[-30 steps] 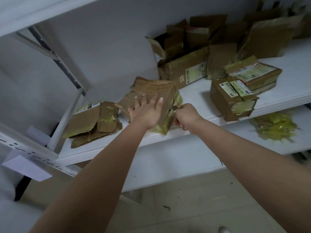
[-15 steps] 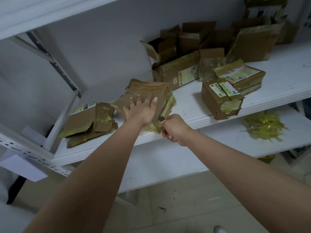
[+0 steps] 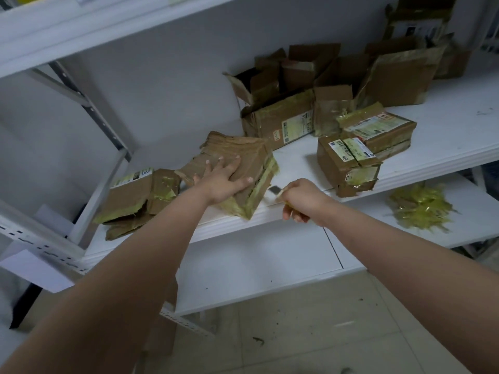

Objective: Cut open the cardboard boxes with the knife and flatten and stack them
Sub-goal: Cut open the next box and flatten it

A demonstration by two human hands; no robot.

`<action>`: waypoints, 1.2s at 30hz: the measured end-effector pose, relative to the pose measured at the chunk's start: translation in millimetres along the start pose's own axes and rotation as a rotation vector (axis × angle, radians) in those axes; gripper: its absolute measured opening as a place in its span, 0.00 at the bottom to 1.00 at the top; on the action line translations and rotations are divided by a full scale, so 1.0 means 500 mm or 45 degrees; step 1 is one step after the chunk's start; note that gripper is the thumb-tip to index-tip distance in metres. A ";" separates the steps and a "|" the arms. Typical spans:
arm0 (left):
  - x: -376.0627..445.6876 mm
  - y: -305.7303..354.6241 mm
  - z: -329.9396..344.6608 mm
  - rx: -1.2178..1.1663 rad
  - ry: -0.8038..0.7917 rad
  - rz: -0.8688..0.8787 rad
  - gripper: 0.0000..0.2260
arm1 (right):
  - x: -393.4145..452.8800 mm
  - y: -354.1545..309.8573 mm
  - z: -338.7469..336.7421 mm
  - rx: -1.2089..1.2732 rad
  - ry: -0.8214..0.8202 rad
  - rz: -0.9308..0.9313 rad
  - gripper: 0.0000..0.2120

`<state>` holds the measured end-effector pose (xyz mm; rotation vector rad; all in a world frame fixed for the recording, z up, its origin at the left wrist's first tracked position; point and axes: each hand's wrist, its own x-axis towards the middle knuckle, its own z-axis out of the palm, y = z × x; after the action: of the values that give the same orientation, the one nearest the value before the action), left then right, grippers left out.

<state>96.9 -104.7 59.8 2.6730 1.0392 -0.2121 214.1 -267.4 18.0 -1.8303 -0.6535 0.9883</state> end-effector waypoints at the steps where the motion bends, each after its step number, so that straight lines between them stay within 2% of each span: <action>1: 0.000 -0.006 -0.010 -0.031 -0.028 0.058 0.32 | 0.009 0.004 -0.010 0.025 0.066 -0.027 0.07; 3: -0.004 -0.014 -0.029 -0.071 -0.087 0.161 0.30 | 0.028 0.013 -0.024 0.026 0.183 -0.074 0.09; 6: 0.000 -0.013 -0.035 -0.195 -0.101 0.168 0.29 | 0.058 0.036 -0.034 -0.065 0.332 -0.104 0.10; 8: 0.006 0.003 -0.013 -0.169 0.004 0.120 0.29 | 0.074 0.045 -0.039 -0.174 0.428 -0.126 0.09; 10: 0.010 0.024 0.022 0.022 0.186 0.036 0.28 | 0.086 0.044 -0.045 -0.228 0.479 -0.142 0.08; 12: 0.010 0.037 0.048 0.215 0.344 -0.015 0.26 | 0.096 0.037 -0.054 -0.253 0.483 -0.151 0.08; 14: 0.014 0.029 0.045 0.228 0.403 0.037 0.24 | 0.110 0.029 -0.065 -0.275 0.464 -0.166 0.07; 17: 0.019 -0.015 0.010 0.036 0.316 0.166 0.26 | 0.125 0.019 -0.075 -0.347 0.420 -0.218 0.06; 21: 0.015 -0.057 0.005 -0.009 0.259 0.248 0.29 | 0.138 0.014 -0.075 -0.580 0.345 -0.327 0.03; 31: 0.023 -0.073 0.022 -0.069 0.318 0.256 0.30 | 0.165 0.021 -0.065 -0.804 0.303 -0.530 0.07; 36: 0.023 -0.072 0.024 -0.084 0.339 0.253 0.30 | 0.167 0.041 -0.059 -0.766 0.333 -0.634 0.09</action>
<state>80.7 -75.5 38.6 2.7718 0.8229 0.2183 284.3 -226.2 -22.7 -2.0957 -1.2579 0.2195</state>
